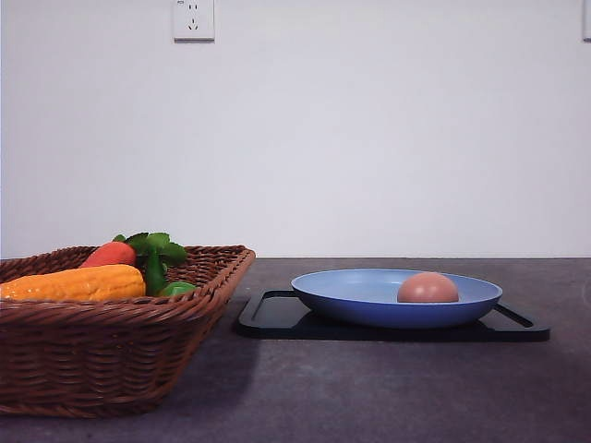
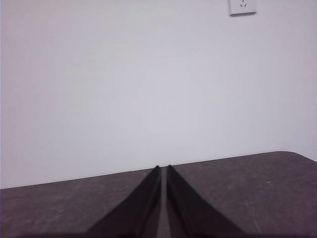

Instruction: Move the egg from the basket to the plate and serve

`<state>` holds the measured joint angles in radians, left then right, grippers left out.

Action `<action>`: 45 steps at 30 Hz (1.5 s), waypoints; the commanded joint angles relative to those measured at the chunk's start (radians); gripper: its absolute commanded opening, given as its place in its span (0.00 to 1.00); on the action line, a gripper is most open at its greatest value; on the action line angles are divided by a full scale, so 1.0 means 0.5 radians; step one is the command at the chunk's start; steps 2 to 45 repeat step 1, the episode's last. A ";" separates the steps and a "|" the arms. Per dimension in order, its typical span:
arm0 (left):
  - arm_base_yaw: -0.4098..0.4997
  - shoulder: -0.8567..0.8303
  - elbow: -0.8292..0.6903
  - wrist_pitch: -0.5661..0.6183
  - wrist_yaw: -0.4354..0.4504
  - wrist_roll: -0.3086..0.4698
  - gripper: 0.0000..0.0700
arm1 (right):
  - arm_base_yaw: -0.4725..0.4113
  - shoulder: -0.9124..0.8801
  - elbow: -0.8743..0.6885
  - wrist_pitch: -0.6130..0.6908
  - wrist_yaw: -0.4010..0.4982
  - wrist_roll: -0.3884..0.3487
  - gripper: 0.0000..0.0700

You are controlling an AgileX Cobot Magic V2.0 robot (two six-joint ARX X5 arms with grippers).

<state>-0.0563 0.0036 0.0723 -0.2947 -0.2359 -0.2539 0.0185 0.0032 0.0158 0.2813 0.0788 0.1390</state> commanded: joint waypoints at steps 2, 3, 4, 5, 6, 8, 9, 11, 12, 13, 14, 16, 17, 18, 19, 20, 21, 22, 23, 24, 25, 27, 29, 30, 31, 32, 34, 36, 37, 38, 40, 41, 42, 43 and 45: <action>0.000 -0.002 -0.049 -0.024 0.000 -0.002 0.00 | 0.018 0.001 -0.012 0.022 -0.002 0.021 0.00; 0.000 -0.002 -0.049 -0.024 0.000 -0.002 0.00 | 0.018 0.001 -0.012 0.022 -0.002 0.021 0.00; 0.000 -0.002 -0.049 -0.024 0.000 -0.002 0.00 | 0.018 0.001 -0.012 0.022 -0.002 0.021 0.00; 0.000 -0.002 -0.049 -0.024 0.000 -0.002 0.00 | 0.018 0.001 -0.012 0.022 -0.002 0.021 0.00; 0.000 -0.002 -0.049 -0.024 0.000 -0.002 0.00 | 0.018 0.001 -0.012 0.022 -0.002 0.021 0.00; 0.000 -0.002 -0.049 -0.024 0.000 -0.002 0.00 | 0.018 0.001 -0.012 0.022 -0.002 0.021 0.00; 0.000 -0.002 -0.049 -0.024 0.000 -0.002 0.00 | 0.018 0.001 -0.012 0.022 -0.002 0.021 0.00; 0.000 -0.002 -0.049 -0.024 0.000 -0.002 0.00 | 0.018 0.001 -0.012 0.022 -0.002 0.021 0.00; 0.000 -0.002 -0.049 -0.024 0.000 -0.002 0.00 | 0.018 0.001 -0.012 0.022 -0.002 0.021 0.00; 0.000 -0.002 -0.049 -0.024 0.000 -0.002 0.00 | 0.018 0.001 -0.012 0.022 -0.002 0.021 0.00; 0.000 -0.002 -0.049 -0.024 0.000 -0.002 0.00 | 0.018 0.001 -0.012 0.022 -0.002 0.021 0.00; 0.000 -0.002 -0.049 -0.024 0.000 -0.002 0.00 | 0.018 0.001 -0.012 0.022 -0.002 0.021 0.00; 0.000 -0.002 -0.049 -0.024 0.000 -0.002 0.00 | 0.018 0.001 -0.012 0.022 -0.002 0.021 0.00; 0.000 -0.002 -0.049 -0.024 0.000 -0.002 0.00 | 0.018 0.001 -0.012 0.022 -0.002 0.021 0.00; 0.000 -0.002 -0.049 -0.024 0.000 -0.002 0.00 | 0.018 0.001 -0.012 0.022 -0.002 0.021 0.00; 0.000 -0.002 -0.049 -0.024 0.000 -0.002 0.00 | 0.018 0.001 -0.012 0.022 -0.002 0.021 0.00; 0.000 -0.002 -0.049 -0.024 0.000 -0.002 0.00 | 0.018 0.001 -0.012 0.022 -0.002 0.021 0.00; 0.000 -0.002 -0.049 -0.024 0.000 -0.002 0.00 | 0.018 0.001 -0.012 0.022 -0.002 0.021 0.00; 0.000 -0.002 -0.049 -0.024 0.000 -0.002 0.00 | 0.018 0.001 -0.012 0.022 -0.002 0.021 0.00; 0.000 -0.002 -0.049 -0.024 0.000 -0.002 0.00 | 0.018 0.001 -0.012 0.022 -0.002 0.021 0.00; 0.000 -0.002 -0.049 -0.024 0.000 -0.002 0.00 | 0.018 0.001 -0.012 0.022 -0.002 0.021 0.00; 0.000 -0.002 -0.049 -0.024 0.000 -0.002 0.00 | 0.018 0.001 -0.012 0.022 -0.002 0.021 0.00; 0.000 -0.002 -0.049 -0.024 0.000 -0.002 0.00 | 0.018 0.001 -0.012 0.022 -0.002 0.021 0.00; 0.000 -0.002 -0.049 -0.024 0.000 -0.002 0.00 | 0.018 0.001 -0.012 0.022 -0.002 0.021 0.00; 0.000 -0.002 -0.049 -0.024 0.000 -0.002 0.00 | 0.018 0.001 -0.012 0.022 -0.002 0.021 0.00; 0.000 -0.002 -0.049 -0.024 0.000 -0.002 0.00 | 0.018 0.001 -0.012 0.022 -0.002 0.021 0.00; 0.000 -0.002 -0.049 -0.024 0.000 -0.002 0.00 | 0.018 0.001 -0.012 0.022 -0.002 0.021 0.00; 0.000 -0.002 -0.049 -0.024 0.000 -0.002 0.00 | 0.018 0.001 -0.012 0.022 -0.002 0.021 0.00; 0.000 -0.002 -0.049 -0.024 0.000 -0.002 0.00 | 0.018 0.001 -0.012 0.022 -0.002 0.021 0.00; 0.000 -0.002 -0.049 -0.024 0.000 -0.002 0.00 | 0.018 0.001 -0.012 0.022 -0.002 0.021 0.00; 0.000 -0.002 -0.049 -0.024 0.000 -0.002 0.00 | 0.018 0.001 -0.012 0.022 -0.002 0.021 0.00; 0.000 -0.002 -0.049 -0.024 0.000 -0.002 0.00 | 0.018 0.001 -0.012 0.022 -0.002 0.021 0.00; 0.000 -0.002 -0.049 -0.024 0.000 -0.002 0.00 | 0.018 0.001 -0.012 0.022 -0.002 0.021 0.00; 0.000 -0.002 -0.049 -0.024 0.000 -0.002 0.00 | 0.018 0.001 -0.012 0.022 -0.002 0.021 0.00; 0.000 -0.002 -0.049 -0.024 0.000 -0.002 0.00 | 0.018 0.001 -0.012 0.022 -0.002 0.021 0.00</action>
